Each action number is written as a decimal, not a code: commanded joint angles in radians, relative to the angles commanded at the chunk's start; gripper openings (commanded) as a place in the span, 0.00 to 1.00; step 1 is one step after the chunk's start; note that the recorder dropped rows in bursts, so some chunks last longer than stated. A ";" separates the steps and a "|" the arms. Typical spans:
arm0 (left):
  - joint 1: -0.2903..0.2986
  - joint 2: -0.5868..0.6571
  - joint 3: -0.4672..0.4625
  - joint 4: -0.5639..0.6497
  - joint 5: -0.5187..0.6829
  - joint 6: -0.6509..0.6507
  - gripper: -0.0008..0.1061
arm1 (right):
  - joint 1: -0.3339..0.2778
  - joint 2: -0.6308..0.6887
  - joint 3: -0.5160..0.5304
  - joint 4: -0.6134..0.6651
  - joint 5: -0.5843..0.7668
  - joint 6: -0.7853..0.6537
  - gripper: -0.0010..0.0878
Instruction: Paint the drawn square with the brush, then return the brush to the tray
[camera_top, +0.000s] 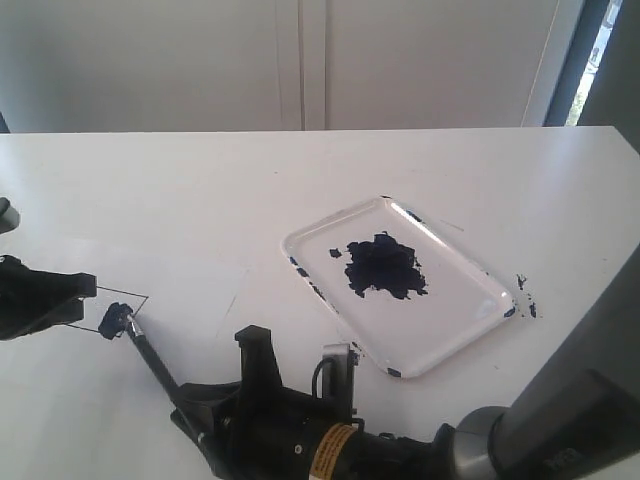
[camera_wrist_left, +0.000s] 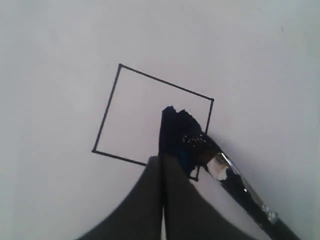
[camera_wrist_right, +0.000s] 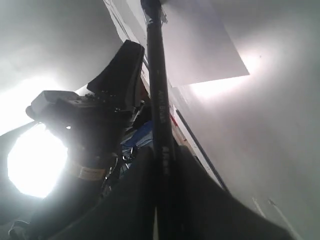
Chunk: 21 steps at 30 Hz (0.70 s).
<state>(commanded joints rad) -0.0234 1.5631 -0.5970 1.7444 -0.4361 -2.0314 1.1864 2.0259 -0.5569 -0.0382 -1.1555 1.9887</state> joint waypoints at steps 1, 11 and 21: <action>0.000 0.000 0.014 0.000 0.048 -0.013 0.01 | 0.000 0.000 0.000 0.010 0.000 -0.015 0.01; 0.000 0.016 0.059 -0.004 0.119 -0.011 0.01 | 0.000 -0.069 0.000 0.075 0.010 -0.110 0.01; 0.000 0.124 0.059 -0.213 0.040 0.181 0.01 | 0.000 -0.096 0.000 0.054 0.068 -0.131 0.01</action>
<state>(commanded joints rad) -0.0234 1.6868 -0.5383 1.5316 -0.3964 -1.8503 1.1864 1.9297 -0.5569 0.0158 -1.0873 1.8580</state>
